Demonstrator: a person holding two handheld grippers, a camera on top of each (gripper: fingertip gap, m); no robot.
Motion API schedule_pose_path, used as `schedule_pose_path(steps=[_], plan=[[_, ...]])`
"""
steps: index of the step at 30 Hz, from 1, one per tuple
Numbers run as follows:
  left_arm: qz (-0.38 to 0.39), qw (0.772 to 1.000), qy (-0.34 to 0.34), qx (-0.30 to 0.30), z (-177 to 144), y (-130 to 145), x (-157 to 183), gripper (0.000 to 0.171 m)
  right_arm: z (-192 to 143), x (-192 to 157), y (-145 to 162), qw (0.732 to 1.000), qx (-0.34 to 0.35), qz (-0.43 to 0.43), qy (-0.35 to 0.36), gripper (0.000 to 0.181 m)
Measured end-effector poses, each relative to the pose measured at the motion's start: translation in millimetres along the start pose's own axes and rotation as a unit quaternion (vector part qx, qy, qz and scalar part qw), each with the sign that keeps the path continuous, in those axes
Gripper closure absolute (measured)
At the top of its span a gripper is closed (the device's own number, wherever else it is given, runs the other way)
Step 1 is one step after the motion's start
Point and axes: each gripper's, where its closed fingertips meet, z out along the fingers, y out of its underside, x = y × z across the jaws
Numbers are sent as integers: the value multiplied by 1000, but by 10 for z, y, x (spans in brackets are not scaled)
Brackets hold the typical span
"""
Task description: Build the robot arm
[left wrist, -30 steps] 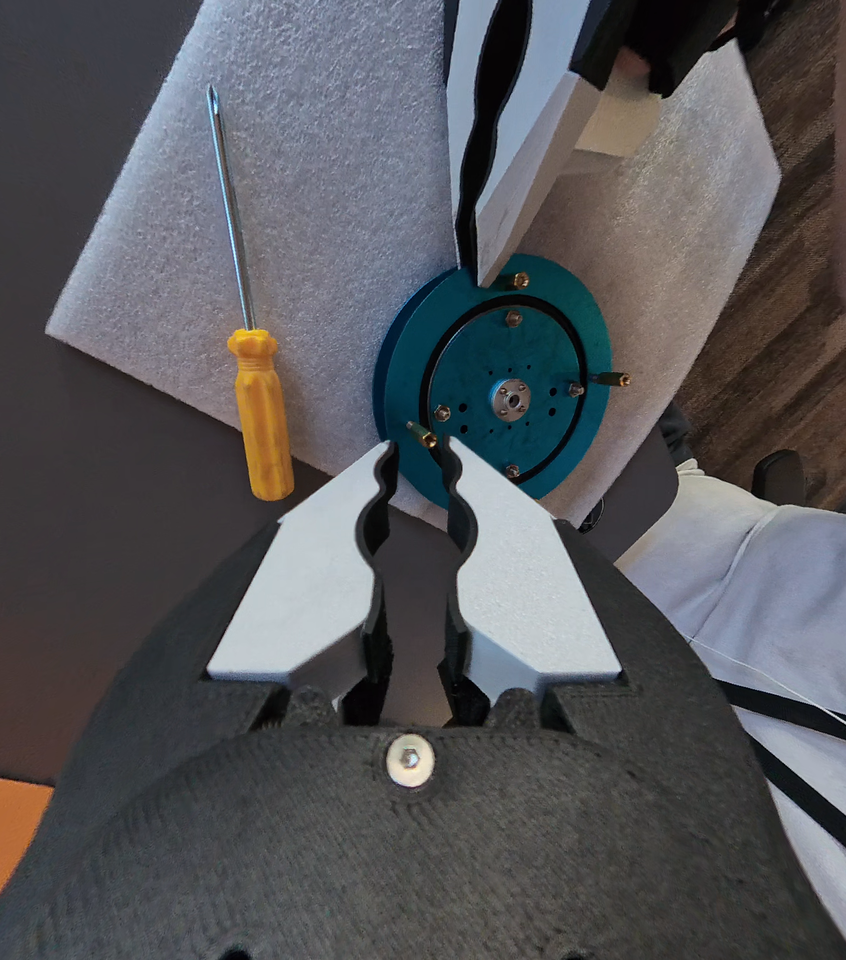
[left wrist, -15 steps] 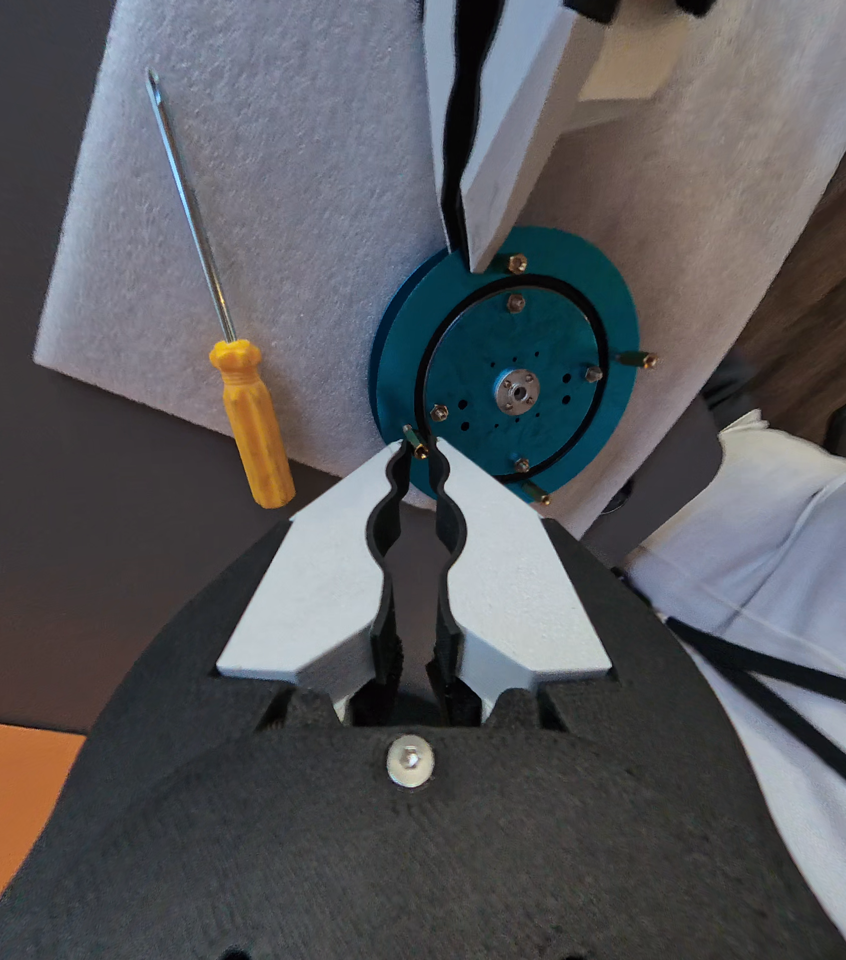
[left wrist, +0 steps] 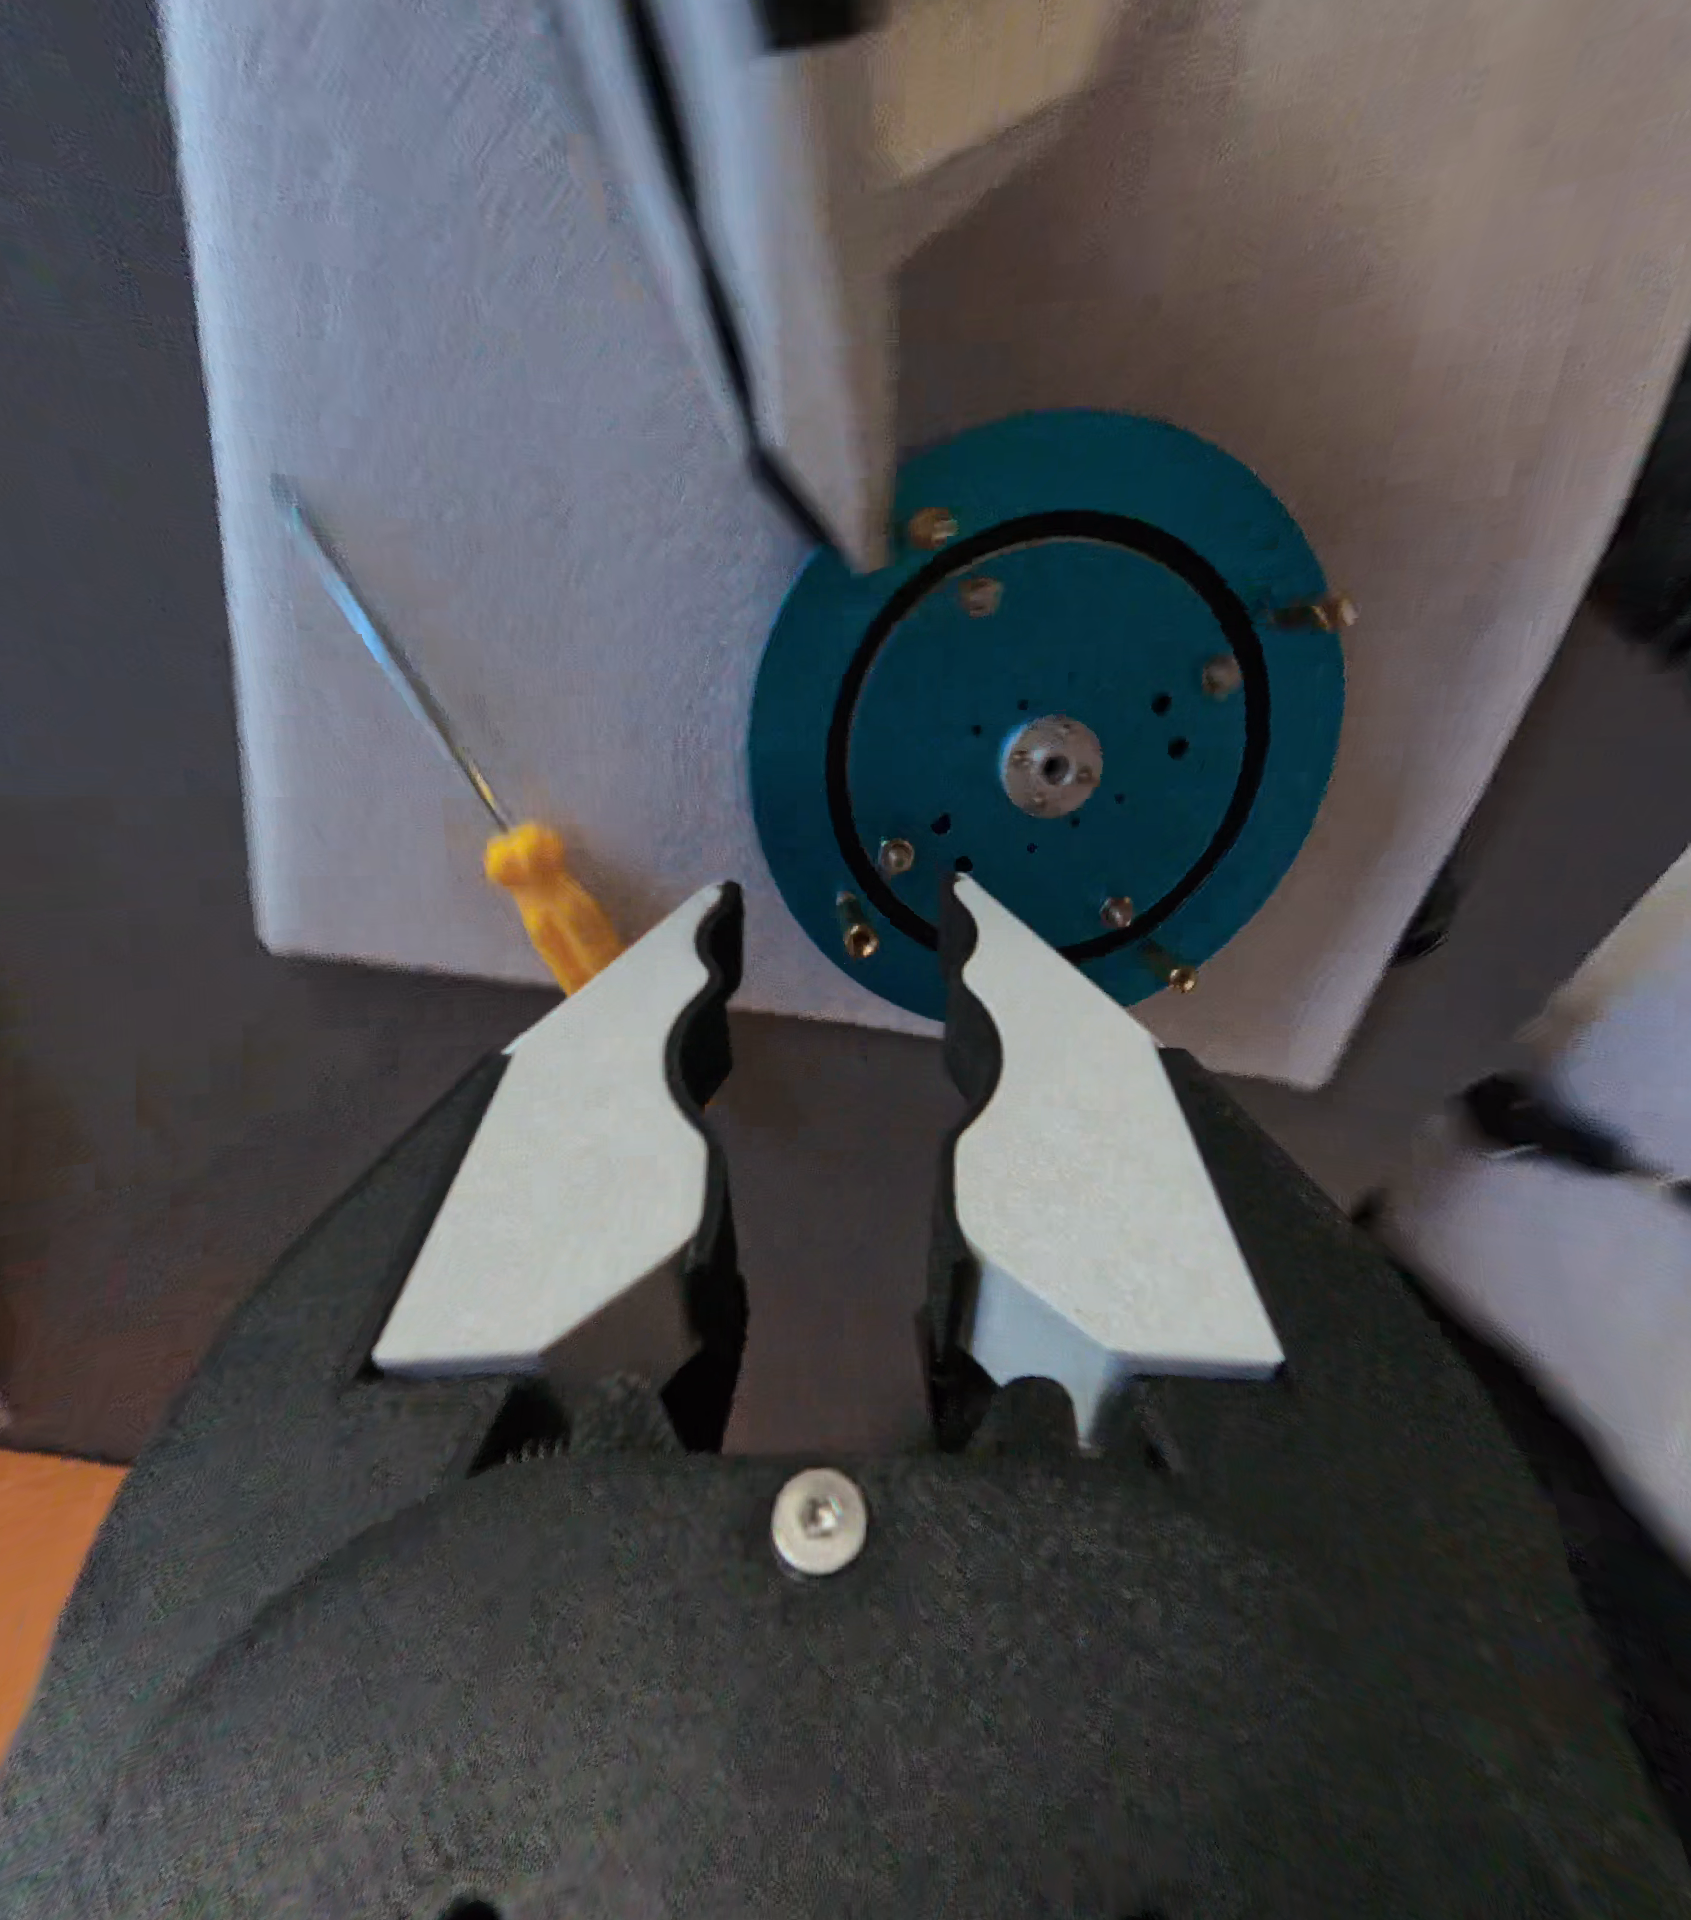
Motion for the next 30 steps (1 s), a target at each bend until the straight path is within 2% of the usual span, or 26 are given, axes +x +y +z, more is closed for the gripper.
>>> schedule_pose_path(steps=[1,2,4,5,11,13,15,18,22,24,26,28,30], plan=[[-73,997,20,-6,10,39,-19,136,0,1,-1,1000,0,0,1,179],[-127,991,40,0,20,49,-20,139,1,2,-1,1000,-1,1,1,179],[-176,984,37,16,39,82,-94,141,2,3,-1,1000,-1,1,2,179],[-184,982,36,18,50,99,-103,139,2,5,-3,1000,0,2,2,179],[-201,977,69,-7,62,125,29,165,3,7,-5,1000,0,2,3,179],[-194,978,69,-23,64,130,32,165,2,8,-6,1000,0,2,3,179],[-143,987,65,-46,63,141,29,166,3,7,-5,1000,0,1,3,179],[-26,995,51,-82,61,158,17,166,3,7,-6,1000,0,1,3,178],[165,980,6,-106,56,156,-28,162,3,7,-3,1000,-1,1,2,178],[202,974,-14,-100,54,128,-22,160,3,4,0,1000,-1,0,1,178],[157,986,16,-62,43,44,78,148,3,4,0,1000,-1,0,1,179],[48,996,67,-27,7,-51,138,136,3,4,0,1000,-2,-1,1,179],[-74,993,89,-15,-28,-63,72,141,3,4,2,1000,-1,-1,1,178]])
